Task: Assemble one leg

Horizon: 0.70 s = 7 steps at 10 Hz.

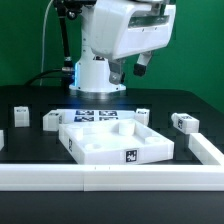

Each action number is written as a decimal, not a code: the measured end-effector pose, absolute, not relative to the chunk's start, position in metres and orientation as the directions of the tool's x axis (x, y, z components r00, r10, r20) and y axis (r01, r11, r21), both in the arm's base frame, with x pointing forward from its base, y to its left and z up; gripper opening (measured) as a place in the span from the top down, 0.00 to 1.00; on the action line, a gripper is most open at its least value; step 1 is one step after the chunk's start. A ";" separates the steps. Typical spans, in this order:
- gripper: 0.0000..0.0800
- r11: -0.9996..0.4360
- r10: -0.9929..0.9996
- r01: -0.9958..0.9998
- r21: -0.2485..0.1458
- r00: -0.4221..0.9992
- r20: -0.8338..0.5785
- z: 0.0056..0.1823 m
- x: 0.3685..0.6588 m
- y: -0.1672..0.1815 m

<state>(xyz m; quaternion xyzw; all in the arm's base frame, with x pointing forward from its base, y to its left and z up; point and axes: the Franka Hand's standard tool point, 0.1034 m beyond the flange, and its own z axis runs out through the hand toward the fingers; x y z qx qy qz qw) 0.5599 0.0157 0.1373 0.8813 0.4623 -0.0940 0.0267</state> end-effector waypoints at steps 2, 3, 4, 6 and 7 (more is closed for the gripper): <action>0.19 -0.571 0.810 0.820 -0.040 0.555 -0.190 0.137 0.560 0.016; 0.19 -0.571 0.810 0.820 -0.040 0.555 -0.190 0.137 0.560 0.016; 0.19 -0.572 0.810 0.820 -0.040 0.555 -0.190 0.137 0.560 0.016; 0.19 -0.572 0.810 0.820 -0.040 0.555 -0.190 0.137 0.560 0.016; 0.19 -0.552 0.823 0.833 -0.038 0.538 -0.181 0.136 0.559 0.015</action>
Offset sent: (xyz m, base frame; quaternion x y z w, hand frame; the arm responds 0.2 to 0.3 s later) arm 0.0000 0.0000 0.0000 0.0000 0.0000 0.0000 1.0000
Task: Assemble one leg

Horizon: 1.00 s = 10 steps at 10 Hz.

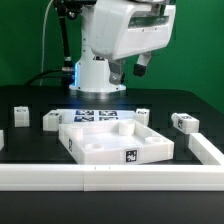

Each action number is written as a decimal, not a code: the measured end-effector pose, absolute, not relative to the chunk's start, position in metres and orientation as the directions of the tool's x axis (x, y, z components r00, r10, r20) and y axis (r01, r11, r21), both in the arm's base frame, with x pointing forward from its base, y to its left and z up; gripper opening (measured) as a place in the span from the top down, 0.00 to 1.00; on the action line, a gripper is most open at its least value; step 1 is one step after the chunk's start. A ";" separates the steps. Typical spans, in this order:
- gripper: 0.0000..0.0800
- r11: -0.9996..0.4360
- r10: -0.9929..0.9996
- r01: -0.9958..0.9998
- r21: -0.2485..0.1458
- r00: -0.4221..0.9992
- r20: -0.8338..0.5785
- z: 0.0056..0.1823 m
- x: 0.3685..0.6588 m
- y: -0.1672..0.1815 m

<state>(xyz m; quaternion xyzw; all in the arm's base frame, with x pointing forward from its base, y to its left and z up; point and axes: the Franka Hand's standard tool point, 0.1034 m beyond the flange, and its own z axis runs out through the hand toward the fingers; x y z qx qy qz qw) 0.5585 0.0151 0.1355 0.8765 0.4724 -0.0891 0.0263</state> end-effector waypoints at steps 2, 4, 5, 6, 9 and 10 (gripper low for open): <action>0.19 -0.428 0.897 0.903 -0.042 0.419 -0.144 0.124 0.532 0.004; 0.19 -0.346 0.934 0.938 0.008 0.345 -0.088 0.112 0.515 -0.006; 0.19 -0.278 0.958 0.959 0.046 0.281 -0.057 0.103 0.507 -0.008; 0.19 -0.238 0.969 0.970 0.057 0.240 -0.048 0.096 0.502 -0.006; 0.19 -0.276 0.960 0.961 -0.012 0.275 -0.060 0.091 0.494 -0.008; 0.19 -0.276 0.960 0.961 -0.012 0.275 -0.059 0.091 0.493 -0.008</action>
Offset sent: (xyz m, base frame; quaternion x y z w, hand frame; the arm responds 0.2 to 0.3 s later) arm -0.0490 -0.0093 -0.0218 -0.0620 0.0986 -0.0813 0.9899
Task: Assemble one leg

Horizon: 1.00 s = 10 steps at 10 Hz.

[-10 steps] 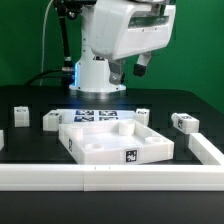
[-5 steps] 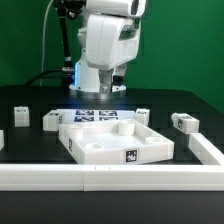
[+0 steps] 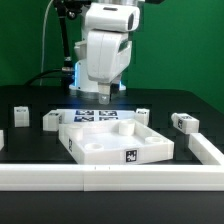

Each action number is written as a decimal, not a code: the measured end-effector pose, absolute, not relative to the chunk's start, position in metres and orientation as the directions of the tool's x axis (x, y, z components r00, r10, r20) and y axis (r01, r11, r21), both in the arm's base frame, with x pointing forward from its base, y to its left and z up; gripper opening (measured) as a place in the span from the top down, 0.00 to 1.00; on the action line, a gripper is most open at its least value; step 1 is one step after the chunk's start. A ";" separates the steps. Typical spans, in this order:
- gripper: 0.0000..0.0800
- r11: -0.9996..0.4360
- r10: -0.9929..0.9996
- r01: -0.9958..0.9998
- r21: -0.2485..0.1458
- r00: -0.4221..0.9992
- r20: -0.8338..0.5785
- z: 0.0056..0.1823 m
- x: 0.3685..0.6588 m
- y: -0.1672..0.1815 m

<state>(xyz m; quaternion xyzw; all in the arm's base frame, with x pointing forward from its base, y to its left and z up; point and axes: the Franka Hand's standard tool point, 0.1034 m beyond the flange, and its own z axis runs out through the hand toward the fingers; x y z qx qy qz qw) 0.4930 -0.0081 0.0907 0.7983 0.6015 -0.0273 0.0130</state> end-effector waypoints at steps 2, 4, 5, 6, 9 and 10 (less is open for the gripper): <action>0.19 -0.274 0.960 0.962 -0.012 0.273 -0.059 0.091 0.493 -0.008; 0.19 -0.118 0.992 0.993 0.006 0.118 -0.045 0.083 0.487 -0.009; 0.19 -0.049 0.998 0.999 0.022 0.050 -0.038 0.079 0.484 -0.008; 0.19 -0.003 0.999 1.000 0.030 0.004 -0.039 0.074 0.480 -0.007; 0.19 0.029 0.999 0.999 0.021 -0.028 -0.046 0.067 0.474 -0.007; 0.19 0.029 0.999 0.999 0.021 -0.028 -0.046 0.067 0.474 -0.007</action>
Offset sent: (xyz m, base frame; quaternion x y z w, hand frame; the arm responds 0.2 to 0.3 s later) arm -0.0114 0.0073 -0.0140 -0.0203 0.0384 -0.1715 0.9842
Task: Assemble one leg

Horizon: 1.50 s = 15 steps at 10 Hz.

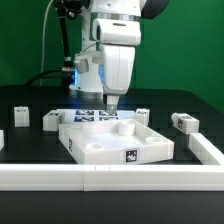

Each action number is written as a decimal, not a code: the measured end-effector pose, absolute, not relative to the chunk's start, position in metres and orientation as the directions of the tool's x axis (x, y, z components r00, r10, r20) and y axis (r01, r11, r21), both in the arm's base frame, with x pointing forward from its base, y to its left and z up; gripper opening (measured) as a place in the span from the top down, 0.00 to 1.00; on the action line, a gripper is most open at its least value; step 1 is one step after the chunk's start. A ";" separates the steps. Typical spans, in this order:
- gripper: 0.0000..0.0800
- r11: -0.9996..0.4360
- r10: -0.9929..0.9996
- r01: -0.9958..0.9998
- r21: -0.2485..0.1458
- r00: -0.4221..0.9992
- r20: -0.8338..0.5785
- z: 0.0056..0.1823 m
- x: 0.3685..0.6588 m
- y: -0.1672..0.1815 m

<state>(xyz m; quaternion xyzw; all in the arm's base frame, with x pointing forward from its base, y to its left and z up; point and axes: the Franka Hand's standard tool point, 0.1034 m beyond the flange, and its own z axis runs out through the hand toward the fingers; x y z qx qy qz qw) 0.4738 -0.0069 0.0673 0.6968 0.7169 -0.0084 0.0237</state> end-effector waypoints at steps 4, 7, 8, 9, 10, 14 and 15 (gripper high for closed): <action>0.19 0.200 0.979 0.980 0.010 -0.199 -0.049 0.062 0.465 -0.011; 0.19 0.312 0.949 0.950 -0.026 -0.313 -0.045 0.052 0.450 -0.012; 0.19 0.314 0.948 0.949 -0.037 -0.316 -0.040 0.046 0.445 -0.012; 0.19 0.309 0.950 0.949 -0.056 -0.311 -0.031 0.037 0.438 -0.013; 0.19 0.301 0.953 0.951 -0.070 -0.303 -0.024 0.029 0.434 -0.016; 0.19 0.267 0.963 0.960 -0.088 -0.269 -0.014 0.016 0.428 -0.018; 0.33 0.267 0.963 0.960 -0.089 -0.269 -0.014 0.016 0.428 -0.018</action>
Offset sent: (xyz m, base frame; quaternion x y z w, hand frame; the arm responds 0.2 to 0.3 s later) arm -0.0199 0.0024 -0.0076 -0.0095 0.0157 -0.1987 0.9799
